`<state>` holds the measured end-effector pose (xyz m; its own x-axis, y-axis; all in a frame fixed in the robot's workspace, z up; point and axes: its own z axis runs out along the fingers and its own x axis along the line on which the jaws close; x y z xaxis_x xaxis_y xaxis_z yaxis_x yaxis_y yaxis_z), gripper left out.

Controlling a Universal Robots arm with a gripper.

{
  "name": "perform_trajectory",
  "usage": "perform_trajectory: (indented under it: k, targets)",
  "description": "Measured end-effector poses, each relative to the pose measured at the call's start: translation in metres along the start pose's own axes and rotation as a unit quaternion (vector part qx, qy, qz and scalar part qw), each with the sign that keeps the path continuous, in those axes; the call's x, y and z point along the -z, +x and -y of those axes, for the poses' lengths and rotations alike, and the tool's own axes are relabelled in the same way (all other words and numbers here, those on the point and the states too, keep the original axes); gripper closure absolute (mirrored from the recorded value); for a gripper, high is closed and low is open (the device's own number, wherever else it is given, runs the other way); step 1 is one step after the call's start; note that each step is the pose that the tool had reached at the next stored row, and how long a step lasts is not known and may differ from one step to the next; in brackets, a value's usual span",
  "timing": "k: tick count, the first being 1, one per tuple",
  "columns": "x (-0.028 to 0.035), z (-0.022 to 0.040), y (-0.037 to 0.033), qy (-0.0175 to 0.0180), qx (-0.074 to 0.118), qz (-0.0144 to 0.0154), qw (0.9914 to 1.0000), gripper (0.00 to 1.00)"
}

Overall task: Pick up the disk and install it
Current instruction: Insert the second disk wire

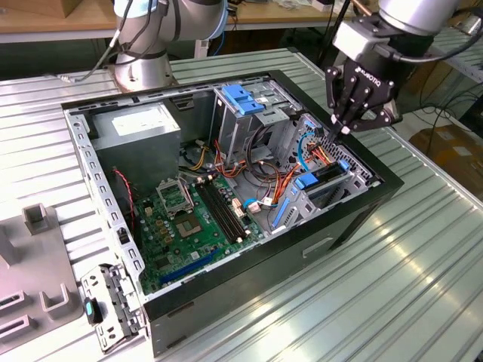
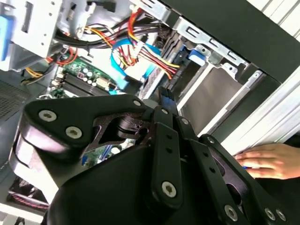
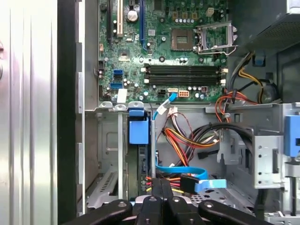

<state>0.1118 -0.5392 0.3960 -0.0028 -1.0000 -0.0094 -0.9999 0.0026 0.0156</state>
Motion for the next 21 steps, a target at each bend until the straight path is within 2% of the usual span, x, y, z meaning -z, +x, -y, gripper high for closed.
perform_trajectory:
  k: [2,5,7,8,9,10,15,16,17,18,20,21]
  targets:
    - [0.0035,-0.0002,-0.0039,0.0,0.0,0.0,1.0,0.89]
    - [0.004,-0.0002,-0.0125,-0.0004,0.0,-0.0003,1.0,0.89]
    - [0.0039,-0.0007,-0.0202,-0.002,0.0,-0.0029,0.99999,0.89]
    - [0.0039,-0.0011,-0.0254,-0.0031,0.0,-0.0063,0.99998,0.89]
    - [0.0038,-0.0013,-0.0304,-0.0037,0.0,-0.0109,0.99993,0.89]
    - [0.0031,-0.0013,-0.0329,-0.0039,0.0,-0.0121,0.99992,0.89]
    - [-0.0034,-0.0012,-0.0368,-0.004,0.0,-0.0174,0.99984,0.89]
    - [-0.0048,-0.0011,-0.0377,-0.004,0.001,-0.0196,0.9998,0.89]
    - [-0.0057,-0.0011,-0.0389,-0.004,0.0,-0.0283,0.99959,0.89]
    - [-0.0069,-0.0011,-0.0403,-0.004,0.0,-0.0386,0.99925,0.83]
    - [-0.0083,-0.001,-0.042,-0.004,0.0,-0.0486,0.99881,0.7]
    - [-0.0103,-0.001,-0.0438,-0.004,0.0,-0.0524,0.99862,0.7]
